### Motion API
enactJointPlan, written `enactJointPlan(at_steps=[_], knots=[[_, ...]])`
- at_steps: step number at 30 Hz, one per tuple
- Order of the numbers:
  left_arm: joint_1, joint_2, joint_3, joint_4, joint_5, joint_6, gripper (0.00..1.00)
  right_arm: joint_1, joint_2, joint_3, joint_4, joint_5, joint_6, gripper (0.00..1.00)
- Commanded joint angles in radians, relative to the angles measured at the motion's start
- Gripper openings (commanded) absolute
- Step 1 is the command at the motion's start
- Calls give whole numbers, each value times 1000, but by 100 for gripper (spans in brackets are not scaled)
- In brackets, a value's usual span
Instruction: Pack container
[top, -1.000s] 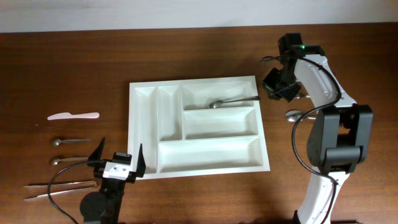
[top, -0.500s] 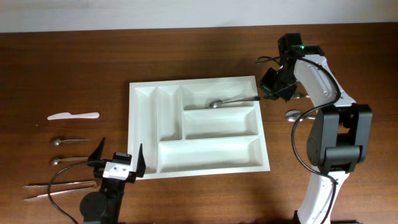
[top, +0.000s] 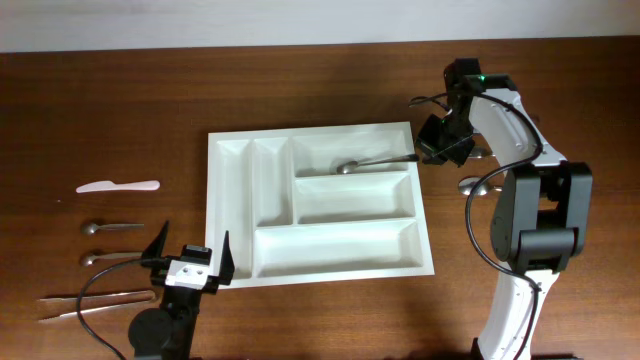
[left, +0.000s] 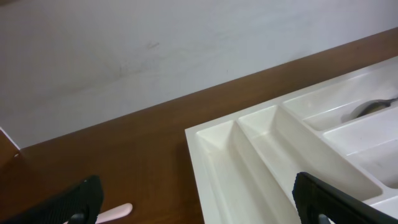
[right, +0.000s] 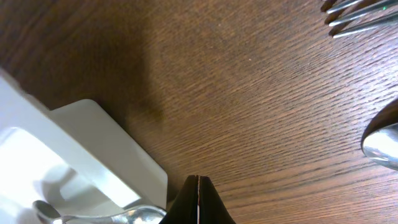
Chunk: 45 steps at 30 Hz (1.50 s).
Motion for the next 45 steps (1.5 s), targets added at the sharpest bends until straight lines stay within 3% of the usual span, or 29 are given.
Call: enactJointPlan(at_steps=[1, 45], knots=[[5, -8, -8, 1, -11, -3, 99, 5, 9, 2, -1, -27, -21, 4], [5, -8, -8, 1, -11, -3, 99, 5, 8, 52, -10, -67, -159, 4]])
